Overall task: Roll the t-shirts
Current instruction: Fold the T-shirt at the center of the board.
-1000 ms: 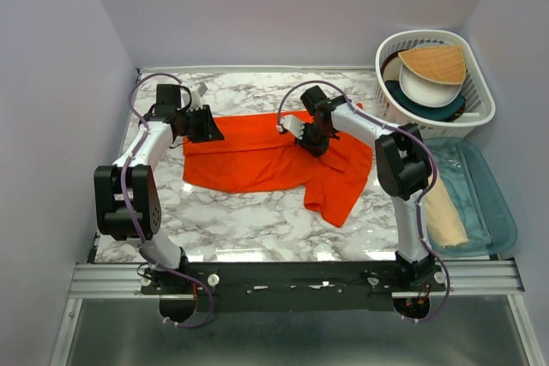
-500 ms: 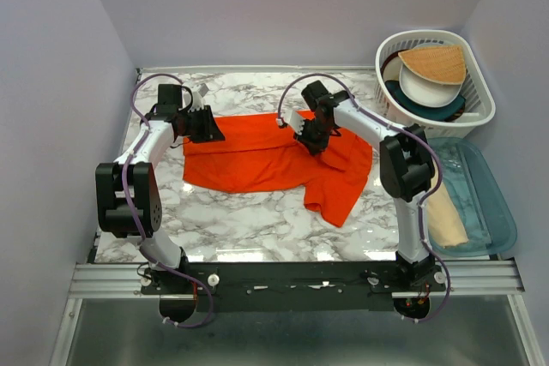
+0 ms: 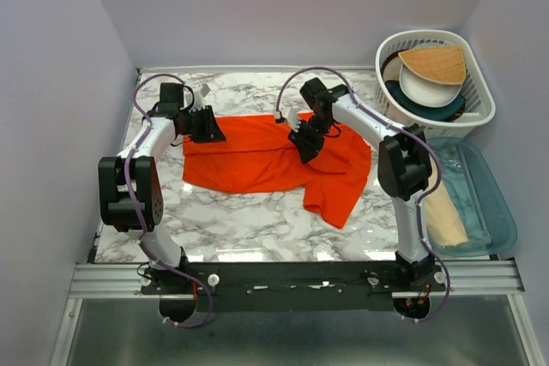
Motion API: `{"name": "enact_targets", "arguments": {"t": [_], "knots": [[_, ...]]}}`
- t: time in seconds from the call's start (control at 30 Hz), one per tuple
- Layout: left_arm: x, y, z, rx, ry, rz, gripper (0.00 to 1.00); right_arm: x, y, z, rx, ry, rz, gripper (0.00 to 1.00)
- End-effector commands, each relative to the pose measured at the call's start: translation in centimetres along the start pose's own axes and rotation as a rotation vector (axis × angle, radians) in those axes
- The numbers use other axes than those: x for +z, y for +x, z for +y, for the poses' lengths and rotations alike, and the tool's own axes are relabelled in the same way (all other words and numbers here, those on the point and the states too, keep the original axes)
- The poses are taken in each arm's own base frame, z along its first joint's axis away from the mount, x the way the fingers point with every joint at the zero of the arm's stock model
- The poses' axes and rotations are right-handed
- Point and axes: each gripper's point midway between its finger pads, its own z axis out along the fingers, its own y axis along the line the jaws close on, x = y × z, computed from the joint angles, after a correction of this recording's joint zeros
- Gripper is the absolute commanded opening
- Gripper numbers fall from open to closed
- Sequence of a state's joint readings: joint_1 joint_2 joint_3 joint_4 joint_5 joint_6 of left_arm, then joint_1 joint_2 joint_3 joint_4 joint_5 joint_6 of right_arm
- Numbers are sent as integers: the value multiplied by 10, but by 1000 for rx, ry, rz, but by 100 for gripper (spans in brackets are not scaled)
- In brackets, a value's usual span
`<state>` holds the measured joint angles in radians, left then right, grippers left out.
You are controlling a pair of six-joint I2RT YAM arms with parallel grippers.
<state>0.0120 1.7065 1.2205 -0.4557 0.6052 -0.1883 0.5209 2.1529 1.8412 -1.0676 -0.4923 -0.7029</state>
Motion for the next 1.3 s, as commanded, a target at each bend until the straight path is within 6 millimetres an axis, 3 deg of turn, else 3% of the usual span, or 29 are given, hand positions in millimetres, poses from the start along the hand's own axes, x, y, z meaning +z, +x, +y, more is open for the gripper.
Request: {"name": "enact_targets", "arguments": {"t": [0.0, 0.1, 0.2, 0.23, 0.3, 0.33, 0.37, 0.43, 0.6, 0.63, 0.73, 0.87, 1.13, 1.27], "knots": [[-4, -7, -4, 29, 26, 4, 35, -7, -26, 31, 59, -138, -89, 45], [-6, -15, 5, 88, -26, -5, 35, -29, -39, 20, 41, -67, -146, 46], [-8, -29, 17, 139, -89, -21, 35, -48, -39, -21, 56, 90, -183, 45], [-8, -33, 25, 147, -131, -27, 35, -57, -33, -48, 63, 194, -181, 45], [-3, -41, 36, 147, -176, -25, 34, -63, -23, -79, 66, 309, -151, 40], [-3, -44, 46, 135, -218, -23, 34, -72, -14, -104, 74, 402, -133, 39], [5, -38, 57, 107, -242, 15, 33, -76, -10, -117, 68, 451, -122, 35], [5, -47, 67, 84, -286, 12, 30, -86, 6, -151, 84, 563, -85, 30], [16, -44, 92, 72, -354, 52, 24, -105, 33, -204, 116, 698, -46, 19], [15, -47, 94, 76, -360, 51, 24, -105, 46, -218, 140, 721, -24, 18], [21, -46, 106, 81, -383, 74, 22, -114, 55, -239, 144, 770, -15, 17], [32, -39, 121, 64, -406, 131, 22, -95, 68, -255, 77, 760, 45, 16], [41, -53, 136, 115, -438, 156, 22, -67, 88, -263, -33, 699, 145, 15], [43, -56, 153, 141, -496, 176, 20, -66, 114, -273, -26, 734, 265, 11]]}}
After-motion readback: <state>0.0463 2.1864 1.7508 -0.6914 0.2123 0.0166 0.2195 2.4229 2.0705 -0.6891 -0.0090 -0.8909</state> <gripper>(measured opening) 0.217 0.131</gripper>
